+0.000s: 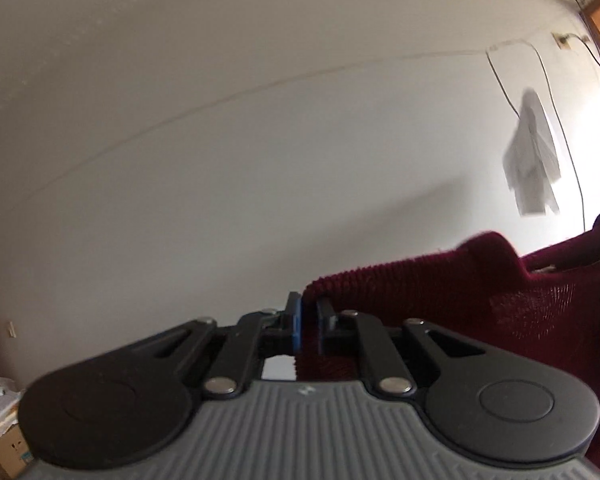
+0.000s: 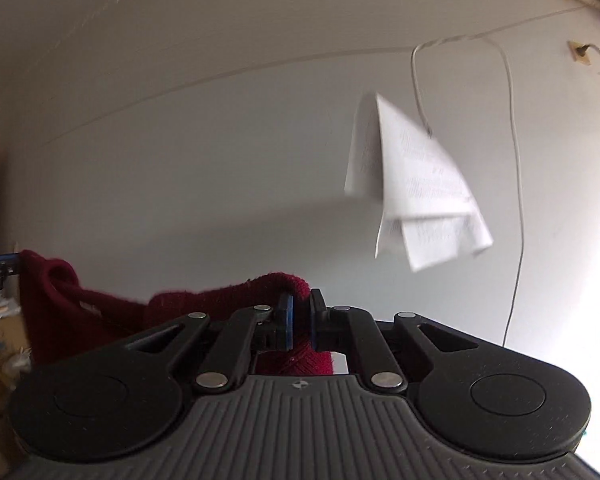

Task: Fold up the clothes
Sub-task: 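Lift the red sweater high with both grippers and shake it out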

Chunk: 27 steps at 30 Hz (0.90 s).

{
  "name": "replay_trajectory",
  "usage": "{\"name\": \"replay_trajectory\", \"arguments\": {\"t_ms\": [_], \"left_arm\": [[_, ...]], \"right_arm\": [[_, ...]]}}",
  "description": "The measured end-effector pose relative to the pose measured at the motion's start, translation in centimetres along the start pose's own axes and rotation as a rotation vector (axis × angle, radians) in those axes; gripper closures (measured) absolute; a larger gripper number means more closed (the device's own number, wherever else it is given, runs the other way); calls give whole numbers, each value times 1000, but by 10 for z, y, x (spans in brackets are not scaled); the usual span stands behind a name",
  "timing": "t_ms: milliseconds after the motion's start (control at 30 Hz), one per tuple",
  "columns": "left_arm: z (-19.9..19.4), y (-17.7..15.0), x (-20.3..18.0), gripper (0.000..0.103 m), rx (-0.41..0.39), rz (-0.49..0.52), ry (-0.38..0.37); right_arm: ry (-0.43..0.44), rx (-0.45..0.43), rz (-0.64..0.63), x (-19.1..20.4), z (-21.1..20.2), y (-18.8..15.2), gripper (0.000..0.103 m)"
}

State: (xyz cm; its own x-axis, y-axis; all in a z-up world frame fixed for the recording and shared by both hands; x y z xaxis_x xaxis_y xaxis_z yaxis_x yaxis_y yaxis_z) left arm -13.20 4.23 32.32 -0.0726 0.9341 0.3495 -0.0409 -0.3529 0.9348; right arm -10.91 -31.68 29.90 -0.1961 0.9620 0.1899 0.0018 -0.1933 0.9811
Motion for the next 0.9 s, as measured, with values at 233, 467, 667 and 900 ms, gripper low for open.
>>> {"name": "replay_trajectory", "arguments": {"t_ms": [233, 467, 667, 900], "left_arm": [[-28, 4, 12, 93, 7, -43, 66], [-49, 17, 23, 93, 12, -34, 156], [14, -25, -2, 93, 168, -3, 127], [118, -169, -48, 94, 474, 53, -18]], "right_arm": [[106, 25, 70, 10, -16, -1, 96], [143, -28, 68, 14, -42, 15, 103], [91, -23, 9, 7, -17, 23, 99], [303, 560, -45, 33, 65, -194, 44]]}}
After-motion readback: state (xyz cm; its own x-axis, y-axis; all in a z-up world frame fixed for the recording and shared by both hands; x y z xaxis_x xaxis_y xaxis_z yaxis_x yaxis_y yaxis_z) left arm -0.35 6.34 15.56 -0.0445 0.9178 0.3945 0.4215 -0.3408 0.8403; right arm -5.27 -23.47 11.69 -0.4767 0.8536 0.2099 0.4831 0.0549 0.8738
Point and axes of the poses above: each gripper's, at about its wrist camera, not at the fingertips, and z roughly the way its jaws point, x to its left, y to its top, the point moved 5 cm from there along z, roughly the way its jaws point, and after that the axes turned 7 degrees about z, right-handed, at the moved point
